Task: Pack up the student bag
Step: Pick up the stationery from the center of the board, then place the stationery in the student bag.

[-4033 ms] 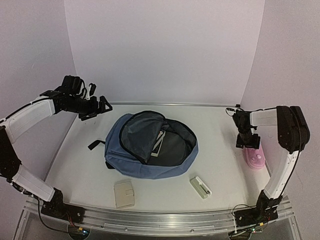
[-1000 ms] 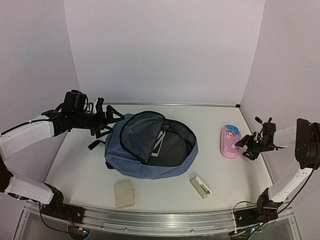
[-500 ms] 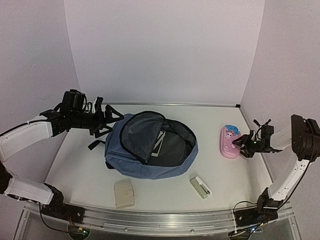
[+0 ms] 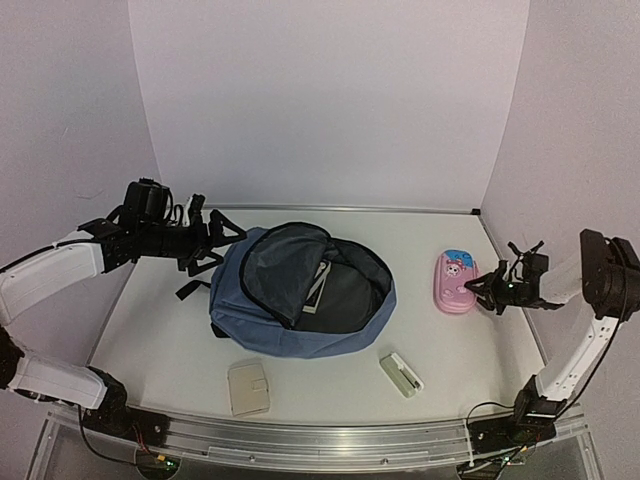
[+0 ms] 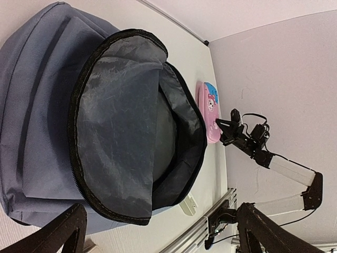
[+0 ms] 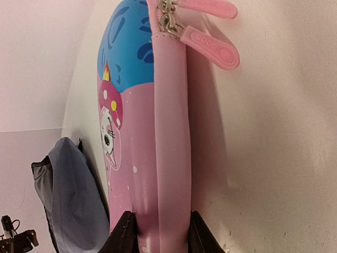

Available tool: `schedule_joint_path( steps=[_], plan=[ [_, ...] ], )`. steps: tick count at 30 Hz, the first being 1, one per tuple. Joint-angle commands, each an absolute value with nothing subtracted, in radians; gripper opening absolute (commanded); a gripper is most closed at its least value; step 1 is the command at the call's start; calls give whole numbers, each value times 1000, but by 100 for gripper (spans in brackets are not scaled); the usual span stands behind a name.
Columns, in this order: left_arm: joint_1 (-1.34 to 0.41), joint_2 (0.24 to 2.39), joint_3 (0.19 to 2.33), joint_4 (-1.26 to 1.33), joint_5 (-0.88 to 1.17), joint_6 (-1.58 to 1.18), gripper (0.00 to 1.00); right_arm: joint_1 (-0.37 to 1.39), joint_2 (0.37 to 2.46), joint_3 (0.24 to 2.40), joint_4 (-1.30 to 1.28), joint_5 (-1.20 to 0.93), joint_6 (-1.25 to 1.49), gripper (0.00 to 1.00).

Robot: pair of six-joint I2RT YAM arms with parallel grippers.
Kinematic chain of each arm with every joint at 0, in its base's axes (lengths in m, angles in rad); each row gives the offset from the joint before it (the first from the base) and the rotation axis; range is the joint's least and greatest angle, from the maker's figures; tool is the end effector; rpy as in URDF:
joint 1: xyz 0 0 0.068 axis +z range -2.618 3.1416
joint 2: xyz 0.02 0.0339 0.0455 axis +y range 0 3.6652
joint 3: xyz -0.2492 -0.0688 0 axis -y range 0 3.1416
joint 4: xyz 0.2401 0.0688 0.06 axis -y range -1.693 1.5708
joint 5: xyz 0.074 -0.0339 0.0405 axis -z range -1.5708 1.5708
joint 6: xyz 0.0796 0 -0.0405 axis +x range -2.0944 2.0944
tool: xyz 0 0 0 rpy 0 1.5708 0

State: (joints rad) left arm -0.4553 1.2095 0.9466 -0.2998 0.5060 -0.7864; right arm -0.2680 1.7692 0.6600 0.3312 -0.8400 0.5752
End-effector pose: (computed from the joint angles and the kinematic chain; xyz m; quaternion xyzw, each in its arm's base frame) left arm 0.2532 -0.1669 0.2655 -0.0205 0.8561 -0.4503 0.2528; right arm 0.3246 -0.0277 0.0803 0.2010 0.8330 0.4257 0.2908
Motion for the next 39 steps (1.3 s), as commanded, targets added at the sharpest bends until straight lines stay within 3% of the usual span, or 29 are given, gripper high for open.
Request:
schedule_joint_path(
  steps=[1,6,13,28,39],
  plan=[
    [-456,1194,1001,-299,495,-784,100,-262,1628,649,351,-889,610,0],
    [-456,1208,1006,-260,532,-784,100,-223,1454,665,339,-900,643,0],
    [-473,1236,1034,-173,668,-751,100,44,1311,822,208,-823,618,0],
    [-639,1373,1122,-218,884,-626,100,605,1495,1099,-54,-890,477,0],
    [-657,1401,1138,-271,848,-603,100,734,1569,1210,-123,-939,379,0]
  ],
)
